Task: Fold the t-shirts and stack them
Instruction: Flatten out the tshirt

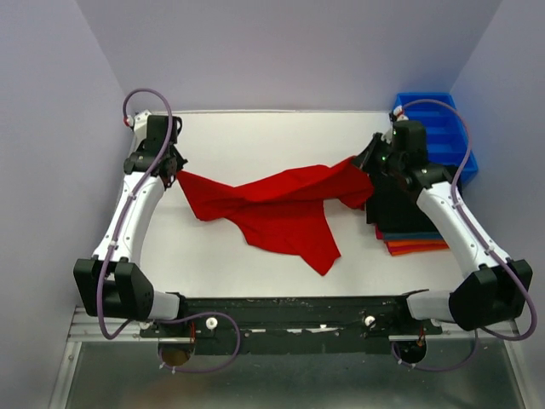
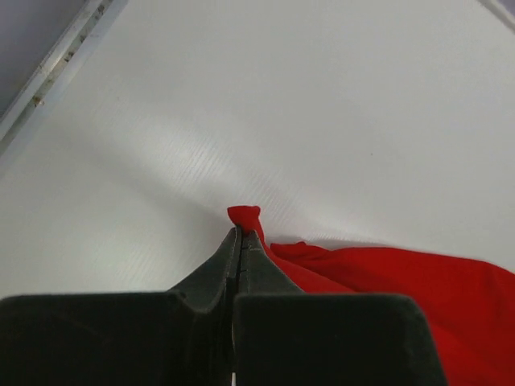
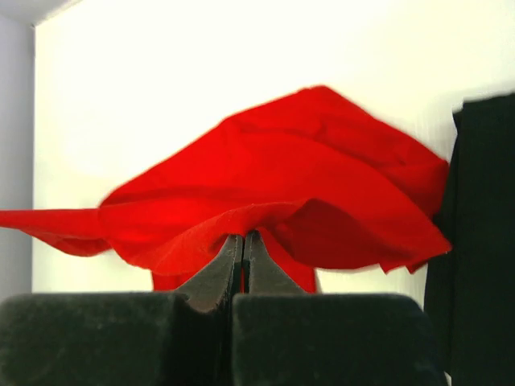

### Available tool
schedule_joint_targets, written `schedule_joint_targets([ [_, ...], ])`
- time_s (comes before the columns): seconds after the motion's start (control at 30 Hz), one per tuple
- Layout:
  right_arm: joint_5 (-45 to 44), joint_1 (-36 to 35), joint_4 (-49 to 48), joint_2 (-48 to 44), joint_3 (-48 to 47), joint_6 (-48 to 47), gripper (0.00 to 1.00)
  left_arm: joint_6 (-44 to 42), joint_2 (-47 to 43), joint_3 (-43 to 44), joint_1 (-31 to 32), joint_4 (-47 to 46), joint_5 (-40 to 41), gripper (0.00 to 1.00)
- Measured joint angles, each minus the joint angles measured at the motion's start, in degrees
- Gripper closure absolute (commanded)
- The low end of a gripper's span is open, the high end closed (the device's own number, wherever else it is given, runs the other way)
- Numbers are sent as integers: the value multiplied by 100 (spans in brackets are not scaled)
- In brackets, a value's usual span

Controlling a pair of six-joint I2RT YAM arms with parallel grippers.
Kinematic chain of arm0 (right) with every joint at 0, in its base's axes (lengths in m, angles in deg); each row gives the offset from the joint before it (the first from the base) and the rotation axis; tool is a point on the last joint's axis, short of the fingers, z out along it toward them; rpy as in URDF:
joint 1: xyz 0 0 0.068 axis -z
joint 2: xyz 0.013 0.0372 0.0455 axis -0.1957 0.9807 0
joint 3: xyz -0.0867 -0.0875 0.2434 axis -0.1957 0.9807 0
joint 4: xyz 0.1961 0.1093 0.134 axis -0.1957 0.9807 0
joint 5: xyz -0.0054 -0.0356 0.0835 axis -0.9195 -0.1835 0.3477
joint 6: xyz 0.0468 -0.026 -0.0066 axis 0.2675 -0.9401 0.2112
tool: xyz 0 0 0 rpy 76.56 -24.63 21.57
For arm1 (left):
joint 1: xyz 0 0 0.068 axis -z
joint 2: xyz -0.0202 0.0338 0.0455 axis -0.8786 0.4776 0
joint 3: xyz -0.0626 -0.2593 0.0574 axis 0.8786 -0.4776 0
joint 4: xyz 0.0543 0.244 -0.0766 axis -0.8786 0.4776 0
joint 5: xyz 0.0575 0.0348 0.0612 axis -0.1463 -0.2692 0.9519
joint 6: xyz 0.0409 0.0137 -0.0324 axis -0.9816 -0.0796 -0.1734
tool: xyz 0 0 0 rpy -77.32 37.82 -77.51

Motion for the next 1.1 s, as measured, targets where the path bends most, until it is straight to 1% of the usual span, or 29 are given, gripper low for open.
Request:
schedule_joint_targets([
  [0.1,-4,4,295,380,-984,0,99,-61,227,680,-68,339,-4,100],
  [0.2,-2,26,686,804,-2159,2,99,-146,645,1836,-146,789,-39,100],
  [0.3,9,52,1049,979,-3165,-2,99,-260,1187,3665,-190,1346,-42,100],
  [0.37,68,52,1222,916,-3602,-13,99,-348,1440,4852,-205,1722,-50,100],
  [0.4,125,52,1263,833,-3742,-24,99,-400,1611,5694,-216,1987,-70,100],
  [0.43,186,52,1283,699,-3816,-28,99,-435,1716,6384,-227,2055,-81,100],
  [0.47,260,52,1307,533,-3832,-33,99,-470,1735,6898,-238,2118,-83,100],
  [0.5,341,52,1346,339,-3827,-42,99,-496,1650,7171,-247,2109,-92,100],
  [0.57,505,52,1355,-140,-3716,-70,99,-535,957,6937,-269,1895,-164,100],
  [0.6,579,52,1344,-433,-3600,-81,99,-544,520,6529,-273,1672,-195,100],
  [0.63,629,52,1344,-734,-3477,-92,99,-551,-146,5873,-273,1370,-225,100],
  [0.7,704,52,1311,-1353,-3230,-114,99,-566,-1108,5051,-273,1047,-260,100],
  [0.73,715,52,1303,-1655,-3110,-127,99,-579,-1401,4892,-273,940,-262,100],
  [0.8,706,52,1290,-2135,-2942,-133,99,-654,-1899,4935,-273,686,-262,100],
  [0.87,662,52,1167,-2535,-2813,-136,99,-741,-2048,5169,-273,404,-258,100],
  [0.93,566,52,1005,-2736,-2691,-131,99,-824,-2063,5355,-273,85,-251,100],
  [1.0,431,52,909,-2715,-2575,-101,99,-892,-1971,5423,-275,-129,-254,100],
  [1.1,201,52,791,-2282,-2326,66,99,-896,-1659,5270,-291,-385,-258,100],
])
